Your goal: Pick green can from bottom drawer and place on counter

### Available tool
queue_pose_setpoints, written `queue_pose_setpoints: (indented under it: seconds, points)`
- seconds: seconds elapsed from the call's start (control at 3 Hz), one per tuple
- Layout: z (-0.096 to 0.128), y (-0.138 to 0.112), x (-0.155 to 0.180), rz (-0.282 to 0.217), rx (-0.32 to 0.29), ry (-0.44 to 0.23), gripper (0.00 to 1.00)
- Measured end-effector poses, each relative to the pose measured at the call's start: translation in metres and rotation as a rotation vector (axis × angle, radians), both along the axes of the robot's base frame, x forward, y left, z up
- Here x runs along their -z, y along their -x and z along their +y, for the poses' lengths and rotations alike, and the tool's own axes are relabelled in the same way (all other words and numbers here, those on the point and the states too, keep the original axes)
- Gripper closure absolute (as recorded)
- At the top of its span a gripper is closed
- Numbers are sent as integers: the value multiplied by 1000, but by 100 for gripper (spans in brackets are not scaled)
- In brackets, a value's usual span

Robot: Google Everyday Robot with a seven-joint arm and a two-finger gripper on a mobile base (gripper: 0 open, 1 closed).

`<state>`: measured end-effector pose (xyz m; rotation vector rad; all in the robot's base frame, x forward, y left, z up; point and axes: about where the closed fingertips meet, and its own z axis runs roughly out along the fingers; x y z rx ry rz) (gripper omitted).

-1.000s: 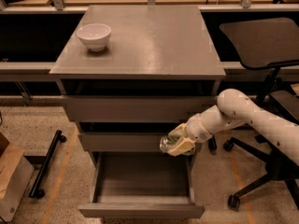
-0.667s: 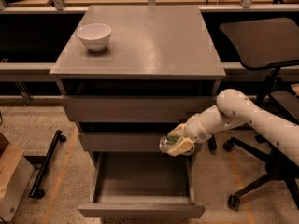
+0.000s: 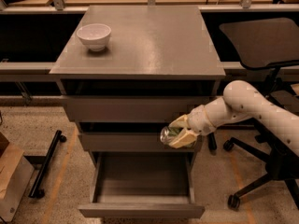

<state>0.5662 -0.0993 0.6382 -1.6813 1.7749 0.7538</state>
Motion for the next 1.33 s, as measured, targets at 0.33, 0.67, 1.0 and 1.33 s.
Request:
queue_pose_setpoints:
  seconds: [0.33,0.67,1.0,1.33]
  points:
    - [4,-4,-57,-119,-34,7,100]
    - [13,1,-120,-246,-68,43,100]
    - [32,10,-198,-401,-115,118,100]
    - [35,15,-211,-420,-116,141,100]
